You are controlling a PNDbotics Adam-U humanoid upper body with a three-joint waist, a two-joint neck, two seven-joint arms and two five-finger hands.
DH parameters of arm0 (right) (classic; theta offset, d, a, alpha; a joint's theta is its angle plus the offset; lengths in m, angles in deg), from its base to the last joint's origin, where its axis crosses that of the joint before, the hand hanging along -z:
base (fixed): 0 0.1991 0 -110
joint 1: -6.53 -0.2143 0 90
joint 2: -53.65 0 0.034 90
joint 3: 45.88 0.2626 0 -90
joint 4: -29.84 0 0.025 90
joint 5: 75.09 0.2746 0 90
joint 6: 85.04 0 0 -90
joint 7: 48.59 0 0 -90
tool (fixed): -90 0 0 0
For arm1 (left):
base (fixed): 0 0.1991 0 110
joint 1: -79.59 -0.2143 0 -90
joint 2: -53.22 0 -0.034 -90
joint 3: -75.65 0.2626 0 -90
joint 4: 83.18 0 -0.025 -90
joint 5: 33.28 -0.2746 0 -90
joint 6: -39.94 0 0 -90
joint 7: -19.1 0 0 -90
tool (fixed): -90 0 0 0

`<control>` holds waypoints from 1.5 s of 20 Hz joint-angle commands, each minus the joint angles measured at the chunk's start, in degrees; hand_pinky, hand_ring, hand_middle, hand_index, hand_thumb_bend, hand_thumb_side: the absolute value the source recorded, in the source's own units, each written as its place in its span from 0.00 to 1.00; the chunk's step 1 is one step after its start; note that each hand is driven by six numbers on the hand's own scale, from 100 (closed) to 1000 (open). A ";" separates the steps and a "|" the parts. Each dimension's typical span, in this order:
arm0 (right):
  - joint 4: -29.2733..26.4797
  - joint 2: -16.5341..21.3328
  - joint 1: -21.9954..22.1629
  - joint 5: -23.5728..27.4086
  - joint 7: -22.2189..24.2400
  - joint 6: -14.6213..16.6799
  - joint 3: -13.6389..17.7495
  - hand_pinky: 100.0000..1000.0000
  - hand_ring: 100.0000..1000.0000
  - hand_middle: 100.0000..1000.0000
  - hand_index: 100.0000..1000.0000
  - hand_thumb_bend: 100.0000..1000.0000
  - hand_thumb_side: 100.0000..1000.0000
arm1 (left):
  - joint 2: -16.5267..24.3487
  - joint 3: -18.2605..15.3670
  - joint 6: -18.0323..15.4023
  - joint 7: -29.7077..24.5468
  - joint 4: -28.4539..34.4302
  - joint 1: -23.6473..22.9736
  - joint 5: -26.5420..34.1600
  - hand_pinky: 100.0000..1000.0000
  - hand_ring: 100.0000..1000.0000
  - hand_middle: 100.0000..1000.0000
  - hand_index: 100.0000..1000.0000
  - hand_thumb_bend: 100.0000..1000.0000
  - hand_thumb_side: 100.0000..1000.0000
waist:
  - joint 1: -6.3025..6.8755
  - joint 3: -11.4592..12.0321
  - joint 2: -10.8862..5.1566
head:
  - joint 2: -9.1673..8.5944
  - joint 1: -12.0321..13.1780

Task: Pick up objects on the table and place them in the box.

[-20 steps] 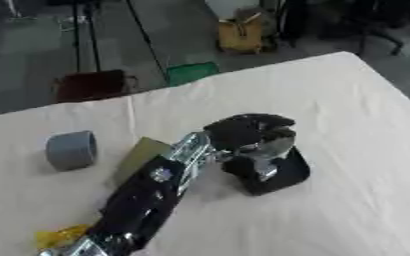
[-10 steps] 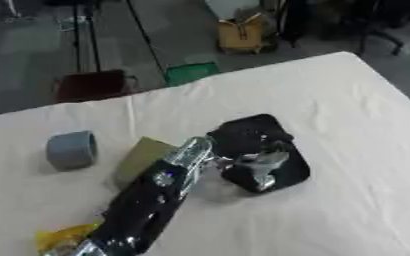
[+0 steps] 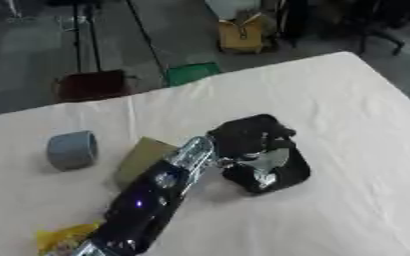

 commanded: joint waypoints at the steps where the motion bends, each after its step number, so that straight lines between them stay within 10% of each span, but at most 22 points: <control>1: -1.21 0.73 -0.33 0.17 0.09 0.18 0.32 0.63 0.49 0.75 0.83 0.00 0.74 | 0.06 -1.01 0.97 2.53 1.67 0.78 1.00 1.00 1.00 1.00 1.00 0.00 0.98 | -0.77 0.11 -0.81 | -0.55 -0.17; 12: -0.52 1.77 3.24 -0.59 -1.45 1.01 2.03 0.63 0.49 0.75 0.83 0.00 0.73 | 7.17 -10.52 5.20 11.73 11.73 0.51 8.85 0.90 1.00 1.00 1.00 0.00 0.79 | -2.42 6.20 -3.31 | 1.05 -4.88; 23: -0.04 3.87 7.08 -2.06 -3.72 1.98 3.96 0.64 0.49 0.74 0.83 0.00 0.75 | 23.60 -13.75 3.54 13.87 20.51 -15.07 19.00 0.86 1.00 1.00 1.00 0.00 1.00 | -2.41 16.31 -5.88 | 3.13 -8.38; 30: 0.43 3.22 7.25 -1.80 -2.91 1.78 3.06 0.63 0.49 0.74 0.83 0.00 0.75 | 31.51 -16.14 4.09 7.47 15.42 -25.55 25.45 0.85 1.00 1.00 0.99 0.00 1.00 | -3.47 15.55 -6.59 | 4.12 -6.18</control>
